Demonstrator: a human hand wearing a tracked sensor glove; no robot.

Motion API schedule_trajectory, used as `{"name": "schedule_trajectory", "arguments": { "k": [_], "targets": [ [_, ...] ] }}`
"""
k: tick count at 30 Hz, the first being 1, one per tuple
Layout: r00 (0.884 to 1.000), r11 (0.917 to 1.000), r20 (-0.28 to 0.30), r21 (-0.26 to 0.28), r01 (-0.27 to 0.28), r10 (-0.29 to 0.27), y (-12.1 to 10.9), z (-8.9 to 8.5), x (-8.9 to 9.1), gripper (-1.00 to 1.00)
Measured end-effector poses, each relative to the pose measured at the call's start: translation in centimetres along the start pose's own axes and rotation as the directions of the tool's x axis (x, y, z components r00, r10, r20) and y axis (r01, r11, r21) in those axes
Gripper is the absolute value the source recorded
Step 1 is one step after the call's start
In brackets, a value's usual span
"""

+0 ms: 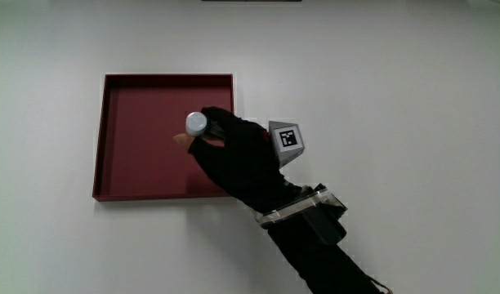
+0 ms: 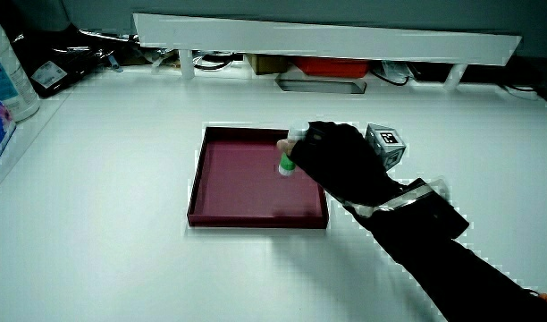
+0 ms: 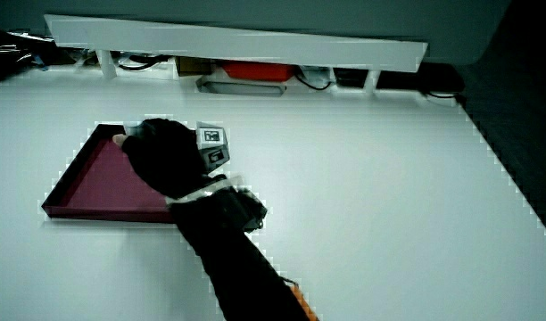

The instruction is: Place glue stick

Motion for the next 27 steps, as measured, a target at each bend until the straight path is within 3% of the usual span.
{"name": "schedule_trajectory", "arguments": {
  "k": [1, 2, 3, 7, 9, 16, 17, 19, 20, 21, 23, 25, 27],
  "targets": [
    [1.000, 1.0000, -0.015, -0.009, -0.002, 0.002, 0.2, -0.4, 0.5, 0.00],
    [0.999, 0.9988, -0.021, -0.023, 0.042, -0.043, 0.3, -0.8, 0.6, 0.00],
    [0.999, 0.9991, -0.003, -0.025, 0.034, -0.034, 0.5, -1.2, 0.9, 0.00],
    [0.994, 0.9926, -0.024, -0.064, 0.104, -0.105, 0.8, -2.1, 1.9, 0.00],
    [0.991, 0.9884, -0.004, -0.075, 0.132, -0.133, 0.9, -2.4, 2.7, 0.00],
    [0.967, 0.9609, 0.009, -0.110, 0.254, -0.254, 0.9, -3.2, 4.2, 0.00],
    [0.967, 0.9671, 0.048, -0.041, 0.251, -0.249, 0.7, -3.3, 3.7, 0.00],
    [0.965, 0.9659, 0.066, -0.039, 0.256, -0.253, 0.7, -3.5, 3.4, 0.00],
    [0.957, 0.9584, 0.073, -0.034, 0.283, -0.280, 0.8, -3.5, 4.5, 0.00],
    [0.955, 0.9564, 0.081, -0.041, 0.289, -0.285, 0.8, -3.5, 4.2, 0.00],
    [0.955, 0.9554, 0.049, -0.027, 0.294, -0.292, 0.9, -3.4, 5.2, 0.00],
    [0.958, 0.9585, 0.053, -0.027, 0.284, -0.282, 0.7, -3.5, 4.2, 0.00],
    [0.954, 0.9547, 0.055, -0.033, 0.296, -0.294, 0.7, -3.5, 4.6, 0.00]
  ]
}}
